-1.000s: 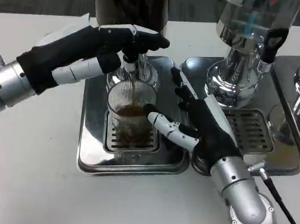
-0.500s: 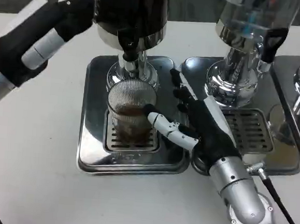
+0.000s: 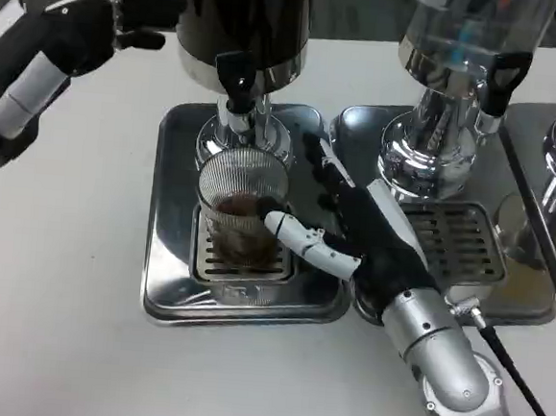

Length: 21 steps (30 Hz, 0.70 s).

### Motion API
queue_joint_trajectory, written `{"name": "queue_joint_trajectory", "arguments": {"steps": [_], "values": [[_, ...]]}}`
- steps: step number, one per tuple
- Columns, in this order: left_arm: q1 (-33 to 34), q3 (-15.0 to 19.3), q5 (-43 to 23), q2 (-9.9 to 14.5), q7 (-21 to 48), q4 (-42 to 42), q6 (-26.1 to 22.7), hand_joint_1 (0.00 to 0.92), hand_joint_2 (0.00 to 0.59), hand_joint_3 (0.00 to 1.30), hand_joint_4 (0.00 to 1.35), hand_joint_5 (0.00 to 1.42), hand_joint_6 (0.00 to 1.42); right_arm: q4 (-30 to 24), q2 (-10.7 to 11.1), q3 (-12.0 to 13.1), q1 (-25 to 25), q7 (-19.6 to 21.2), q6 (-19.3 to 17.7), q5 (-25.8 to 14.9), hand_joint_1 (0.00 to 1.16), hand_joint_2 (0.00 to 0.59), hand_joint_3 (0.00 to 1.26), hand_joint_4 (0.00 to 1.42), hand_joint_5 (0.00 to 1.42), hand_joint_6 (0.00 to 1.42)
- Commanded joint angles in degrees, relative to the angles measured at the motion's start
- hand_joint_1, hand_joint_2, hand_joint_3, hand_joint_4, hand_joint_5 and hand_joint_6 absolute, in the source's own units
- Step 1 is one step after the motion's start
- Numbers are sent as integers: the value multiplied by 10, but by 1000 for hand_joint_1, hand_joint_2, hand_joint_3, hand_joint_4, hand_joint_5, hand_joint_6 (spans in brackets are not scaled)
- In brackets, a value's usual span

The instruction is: Grasp the cup under the faucet to collect the drink, then remove the cup.

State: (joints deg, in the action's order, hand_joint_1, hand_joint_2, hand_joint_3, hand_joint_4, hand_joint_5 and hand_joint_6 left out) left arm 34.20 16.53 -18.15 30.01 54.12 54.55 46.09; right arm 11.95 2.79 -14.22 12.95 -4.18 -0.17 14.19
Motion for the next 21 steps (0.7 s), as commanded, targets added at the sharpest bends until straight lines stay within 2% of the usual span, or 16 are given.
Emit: {"name": "queue_joint_trajectory", "arguments": {"steps": [1,6,10,21], "values": [[-27,15,-5,18,-14,-8,-7,0,93,297,204,187,239,23,3,0,21,-17,-18,-10,507,232,0,0,0,25],[-48,16,1,31,-21,-7,-11,0,90,299,209,189,240,46,4,-3,36,-30,-27,-11,487,233,0,0,0,0],[-56,11,9,35,-24,-2,-15,0,89,315,220,190,240,65,4,-10,54,-44,-18,-5,458,227,0,0,0,0],[-62,-3,23,34,-26,8,-19,0,102,367,265,206,254,86,1,-20,67,-27,-16,23,475,219,0,0,0,0]]}}
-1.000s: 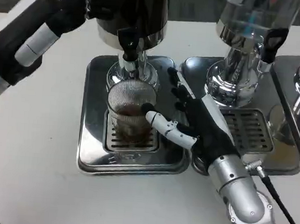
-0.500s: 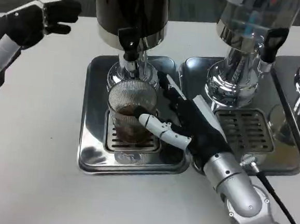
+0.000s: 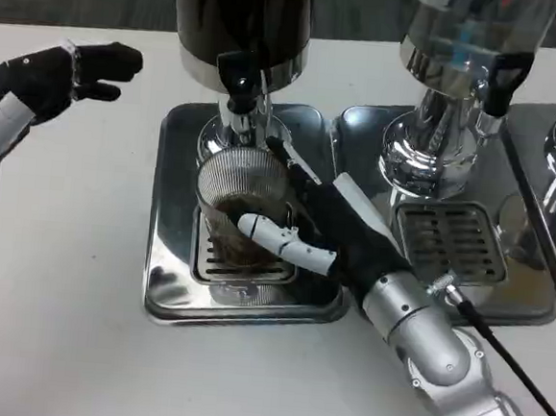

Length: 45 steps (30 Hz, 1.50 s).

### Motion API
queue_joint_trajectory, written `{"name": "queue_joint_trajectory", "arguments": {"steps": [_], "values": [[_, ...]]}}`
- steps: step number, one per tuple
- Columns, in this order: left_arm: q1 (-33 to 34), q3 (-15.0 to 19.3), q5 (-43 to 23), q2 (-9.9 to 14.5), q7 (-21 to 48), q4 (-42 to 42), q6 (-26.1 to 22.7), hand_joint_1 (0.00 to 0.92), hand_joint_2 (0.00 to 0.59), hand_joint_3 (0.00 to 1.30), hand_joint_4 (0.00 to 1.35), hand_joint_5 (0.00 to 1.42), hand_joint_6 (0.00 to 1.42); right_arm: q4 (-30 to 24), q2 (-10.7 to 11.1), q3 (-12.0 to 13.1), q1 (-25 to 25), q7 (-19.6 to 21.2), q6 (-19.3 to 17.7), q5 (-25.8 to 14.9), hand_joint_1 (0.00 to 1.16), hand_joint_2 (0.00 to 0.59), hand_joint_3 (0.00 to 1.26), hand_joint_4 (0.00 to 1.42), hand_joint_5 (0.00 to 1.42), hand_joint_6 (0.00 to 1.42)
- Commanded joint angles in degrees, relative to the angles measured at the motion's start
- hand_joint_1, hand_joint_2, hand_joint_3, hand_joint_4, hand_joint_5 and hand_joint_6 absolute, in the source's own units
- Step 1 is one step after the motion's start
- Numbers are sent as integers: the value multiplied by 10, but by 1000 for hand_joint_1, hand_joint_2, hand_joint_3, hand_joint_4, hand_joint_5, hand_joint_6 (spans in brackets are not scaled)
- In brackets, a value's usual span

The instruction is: Grasp the cup under the faucet to collect the drink, then remove the cup.

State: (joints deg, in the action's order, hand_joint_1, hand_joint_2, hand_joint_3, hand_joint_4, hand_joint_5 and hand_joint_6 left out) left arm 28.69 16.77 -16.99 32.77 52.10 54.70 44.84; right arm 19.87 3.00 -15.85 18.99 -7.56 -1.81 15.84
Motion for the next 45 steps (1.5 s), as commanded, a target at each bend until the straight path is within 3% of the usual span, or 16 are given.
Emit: {"name": "queue_joint_trajectory", "arguments": {"steps": [1,26,45], "values": [[-7,-6,13,6,-6,7,-7,0,102,369,265,208,255,8,-1,-5,6,9,1,9,480,217,0,0,0,0],[-20,-5,27,7,-19,19,-7,0,118,426,310,239,274,-9,-13,-30,-4,69,47,76,557,213,0,0,0,14],[-27,-8,30,7,-18,18,-10,0,100,441,327,254,306,-13,-31,-39,-21,108,45,81,574,219,0,10,67,103]]}}
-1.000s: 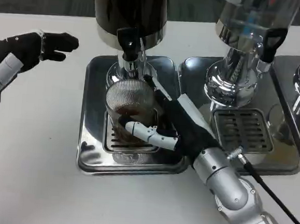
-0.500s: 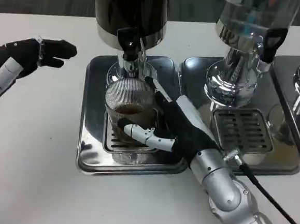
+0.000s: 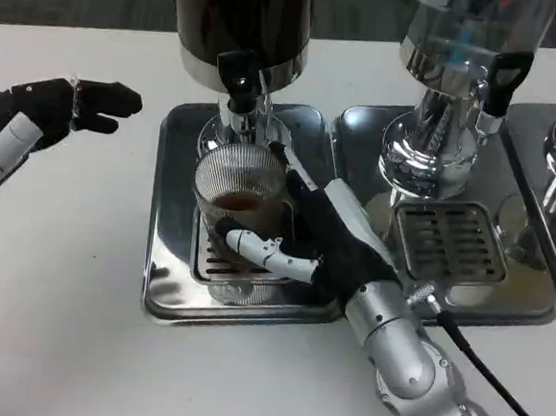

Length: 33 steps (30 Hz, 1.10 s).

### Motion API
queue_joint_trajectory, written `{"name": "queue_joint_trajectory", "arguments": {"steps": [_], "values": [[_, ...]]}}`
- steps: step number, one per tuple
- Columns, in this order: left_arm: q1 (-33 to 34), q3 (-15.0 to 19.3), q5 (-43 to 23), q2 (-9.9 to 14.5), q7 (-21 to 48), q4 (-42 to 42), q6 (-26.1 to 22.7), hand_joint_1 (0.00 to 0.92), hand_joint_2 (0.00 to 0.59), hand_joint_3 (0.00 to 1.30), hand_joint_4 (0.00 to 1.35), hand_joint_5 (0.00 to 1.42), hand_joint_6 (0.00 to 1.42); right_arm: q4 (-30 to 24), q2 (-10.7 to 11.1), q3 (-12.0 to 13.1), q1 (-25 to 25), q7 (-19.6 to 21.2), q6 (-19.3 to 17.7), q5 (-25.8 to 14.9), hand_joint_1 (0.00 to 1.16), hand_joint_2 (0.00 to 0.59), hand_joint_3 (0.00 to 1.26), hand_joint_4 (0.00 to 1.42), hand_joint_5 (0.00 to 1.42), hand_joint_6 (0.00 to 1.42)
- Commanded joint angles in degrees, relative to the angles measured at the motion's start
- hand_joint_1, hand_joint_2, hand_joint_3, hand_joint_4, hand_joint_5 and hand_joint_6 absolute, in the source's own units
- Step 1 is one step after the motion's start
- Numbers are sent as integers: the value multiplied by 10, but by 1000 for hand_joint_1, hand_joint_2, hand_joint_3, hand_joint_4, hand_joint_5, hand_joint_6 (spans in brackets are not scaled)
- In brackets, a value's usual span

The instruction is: Grasp the cup under the faucet to collect the drink, then remove the cup.

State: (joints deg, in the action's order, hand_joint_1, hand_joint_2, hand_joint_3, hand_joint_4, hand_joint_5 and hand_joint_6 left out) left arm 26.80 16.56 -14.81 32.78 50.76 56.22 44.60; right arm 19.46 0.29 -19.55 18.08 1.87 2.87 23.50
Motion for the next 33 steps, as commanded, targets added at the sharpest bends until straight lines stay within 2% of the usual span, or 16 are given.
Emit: {"name": "queue_joint_trajectory", "arguments": {"steps": [1,13,21,29,33], "values": [[-8,-6,9,8,-5,3,-8,0,101,441,328,254,307,-8,-4,-2,-13,15,-5,3,574,219,0,24,75,104],[-9,-5,10,10,-7,6,-12,0,120,441,348,269,341,-3,-6,-10,-18,42,-36,3,601,224,169,185,179,157],[-11,-5,11,9,-6,5,-14,0,125,441,351,277,344,-8,-5,-31,-14,54,-29,33,601,224,142,156,174,161],[-11,-3,14,9,-7,5,-15,0,127,441,356,280,359,-10,-14,-37,-17,75,-22,53,601,224,173,211,215,188],[-11,-3,15,8,-7,4,-16,0,131,441,357,280,363,-16,-22,-37,-26,100,-16,65,601,224,200,248,251,223]]}}
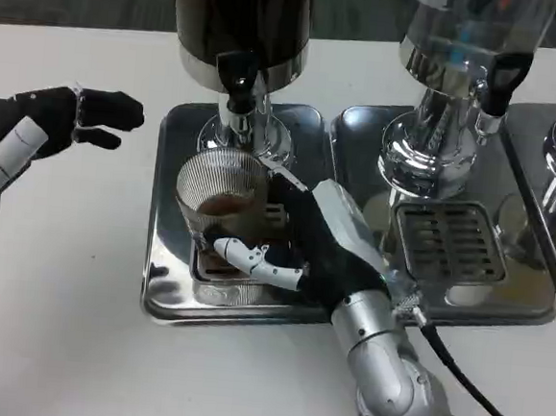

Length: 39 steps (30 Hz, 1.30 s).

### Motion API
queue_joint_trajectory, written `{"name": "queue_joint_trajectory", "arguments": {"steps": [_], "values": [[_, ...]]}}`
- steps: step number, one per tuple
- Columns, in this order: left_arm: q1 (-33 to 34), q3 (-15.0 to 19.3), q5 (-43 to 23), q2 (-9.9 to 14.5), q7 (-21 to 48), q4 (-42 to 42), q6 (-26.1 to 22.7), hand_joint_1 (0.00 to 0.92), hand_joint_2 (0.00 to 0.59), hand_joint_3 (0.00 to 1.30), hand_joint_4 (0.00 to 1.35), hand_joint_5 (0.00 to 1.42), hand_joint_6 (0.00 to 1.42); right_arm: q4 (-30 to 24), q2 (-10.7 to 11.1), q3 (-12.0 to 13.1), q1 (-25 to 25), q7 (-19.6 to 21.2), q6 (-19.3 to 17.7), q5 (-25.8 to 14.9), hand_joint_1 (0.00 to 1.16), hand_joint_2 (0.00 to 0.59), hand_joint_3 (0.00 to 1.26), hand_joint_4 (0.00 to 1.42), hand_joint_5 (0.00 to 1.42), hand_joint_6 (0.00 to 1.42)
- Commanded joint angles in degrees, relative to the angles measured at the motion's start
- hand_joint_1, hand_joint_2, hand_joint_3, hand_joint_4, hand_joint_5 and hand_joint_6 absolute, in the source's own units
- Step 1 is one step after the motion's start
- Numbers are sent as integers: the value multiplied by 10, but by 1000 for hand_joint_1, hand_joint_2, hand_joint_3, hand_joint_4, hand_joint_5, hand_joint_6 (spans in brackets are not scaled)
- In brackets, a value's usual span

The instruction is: Grasp the cup under the faucet to collect the drink, then remove the cup.

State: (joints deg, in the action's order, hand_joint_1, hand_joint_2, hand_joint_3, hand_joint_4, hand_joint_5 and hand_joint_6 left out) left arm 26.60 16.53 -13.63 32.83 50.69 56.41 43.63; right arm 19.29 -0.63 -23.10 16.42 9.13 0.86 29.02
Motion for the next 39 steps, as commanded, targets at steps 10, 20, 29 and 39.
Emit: {"name": "queue_joint_trajectory", "arguments": {"steps": [10,20,29,39], "values": [[-9,-4,6,7,-6,2,-7,0,134,441,357,280,367,-15,-23,-6,-14,42,14,23,601,224,239,328,329,317],[-8,-3,7,9,-6,4,-8,0,140,441,357,280,370,-13,-29,-5,-21,68,8,27,592,232,289,398,408,411],[-4,-6,9,8,-5,7,-9,0,141,441,357,288,372,-15,-30,-7,-29,95,-3,31,587,233,325,438,458,454],[0,-10,11,5,-4,14,-9,0,143,441,365,291,382,-23,-28,-2,-46,123,-25,28,595,245,363,487,498,500]]}}
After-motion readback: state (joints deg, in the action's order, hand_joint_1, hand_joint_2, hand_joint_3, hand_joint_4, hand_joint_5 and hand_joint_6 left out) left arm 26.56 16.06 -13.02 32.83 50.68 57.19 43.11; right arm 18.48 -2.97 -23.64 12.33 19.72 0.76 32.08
